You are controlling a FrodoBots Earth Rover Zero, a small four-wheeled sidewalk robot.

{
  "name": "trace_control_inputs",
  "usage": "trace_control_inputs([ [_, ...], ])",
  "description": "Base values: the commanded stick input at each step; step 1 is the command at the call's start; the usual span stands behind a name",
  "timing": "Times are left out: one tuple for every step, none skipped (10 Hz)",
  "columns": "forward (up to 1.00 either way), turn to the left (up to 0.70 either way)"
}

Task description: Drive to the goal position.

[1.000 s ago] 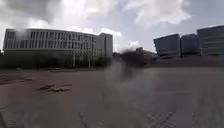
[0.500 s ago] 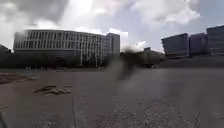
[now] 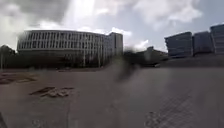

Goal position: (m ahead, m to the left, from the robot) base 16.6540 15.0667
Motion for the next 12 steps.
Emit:
trace_control_inputs([
  [0.7, 0.01],
  [0.7, 0.0],
  [0.7, 0.01],
  [0.7, 0.08],
  [0.7, 0.17],
  [0.7, 0.35],
  [0.7, 0.35],
  [0.7, 0.3],
  [0.7, 0.15],
  [0.7, 0.02],
  [0.7, 0.02],
  [0.7, 0.02],
])
